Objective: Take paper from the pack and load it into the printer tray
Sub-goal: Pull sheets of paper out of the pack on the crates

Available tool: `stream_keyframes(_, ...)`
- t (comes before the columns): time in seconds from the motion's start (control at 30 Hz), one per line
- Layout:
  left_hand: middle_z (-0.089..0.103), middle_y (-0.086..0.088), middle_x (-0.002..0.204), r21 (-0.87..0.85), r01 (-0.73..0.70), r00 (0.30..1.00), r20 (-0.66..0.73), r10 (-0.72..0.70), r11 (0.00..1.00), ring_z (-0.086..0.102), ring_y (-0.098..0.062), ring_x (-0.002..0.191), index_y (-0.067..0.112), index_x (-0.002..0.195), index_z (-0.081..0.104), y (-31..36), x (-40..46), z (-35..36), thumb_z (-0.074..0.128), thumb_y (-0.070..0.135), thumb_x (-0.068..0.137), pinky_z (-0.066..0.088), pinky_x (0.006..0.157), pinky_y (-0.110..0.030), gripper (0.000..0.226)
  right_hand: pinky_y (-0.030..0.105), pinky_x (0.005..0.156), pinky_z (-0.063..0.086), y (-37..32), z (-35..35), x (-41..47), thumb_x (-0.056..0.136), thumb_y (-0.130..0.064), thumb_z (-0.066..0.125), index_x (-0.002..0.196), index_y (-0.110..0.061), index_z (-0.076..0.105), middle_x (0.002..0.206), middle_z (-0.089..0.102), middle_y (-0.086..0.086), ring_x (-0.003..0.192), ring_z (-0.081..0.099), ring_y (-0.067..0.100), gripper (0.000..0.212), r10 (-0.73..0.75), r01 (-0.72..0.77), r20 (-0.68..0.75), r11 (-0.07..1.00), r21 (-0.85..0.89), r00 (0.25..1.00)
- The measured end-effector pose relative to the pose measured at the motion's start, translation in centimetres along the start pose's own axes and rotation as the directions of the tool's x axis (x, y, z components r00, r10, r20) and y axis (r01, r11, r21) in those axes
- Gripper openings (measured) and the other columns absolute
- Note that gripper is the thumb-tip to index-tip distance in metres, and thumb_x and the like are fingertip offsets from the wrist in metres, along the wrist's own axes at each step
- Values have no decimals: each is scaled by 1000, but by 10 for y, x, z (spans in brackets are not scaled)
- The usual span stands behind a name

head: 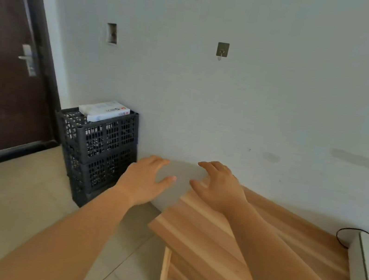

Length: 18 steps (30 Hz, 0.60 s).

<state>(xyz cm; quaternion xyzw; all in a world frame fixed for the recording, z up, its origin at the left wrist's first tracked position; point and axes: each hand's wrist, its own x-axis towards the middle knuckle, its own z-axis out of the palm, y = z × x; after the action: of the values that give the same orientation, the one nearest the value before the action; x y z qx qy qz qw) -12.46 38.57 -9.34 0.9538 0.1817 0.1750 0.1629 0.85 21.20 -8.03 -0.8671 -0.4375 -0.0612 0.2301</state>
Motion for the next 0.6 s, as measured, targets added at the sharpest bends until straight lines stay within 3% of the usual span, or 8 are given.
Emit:
stream_keyframes(0.1, 39, 6, 147, 50, 97, 995, 6, -98, 994, 35, -18, 135, 29, 140, 40, -53, 17, -16, 37, 65, 88, 31, 110, -48, 63, 40, 100, 43, -23, 38, 55, 86, -57, 50, 140, -27, 43, 142, 47, -2, 130, 41, 20, 61, -71, 69, 32, 997, 45, 997)
stream_keyframes(0.3, 47, 10, 139, 110, 260, 964, -89, -252, 959, 43, -15, 128, 33, 136, 44, -154, 46, -49, 34, 70, 86, 38, 106, -46, 63, 41, 105, 39, -91, 104, 157, 89, -55, 49, 141, -25, 42, 144, 45, 0, 131, 41, 22, 61, -234, 222, 77, 965, 140, 969)
stream_keyframes(0.6, 45, 6, 142, 83, 403, 907, -169, -386, 911, 39, -14, 132, 29, 138, 41, -313, 70, -88, 40, 61, 89, 31, 109, -34, 59, 48, 103, 42, -201, 215, 277, 85, -63, 45, 139, -27, 44, 142, 48, -1, 129, 43, 22, 65, -360, 324, 171, 923, 210, 917)
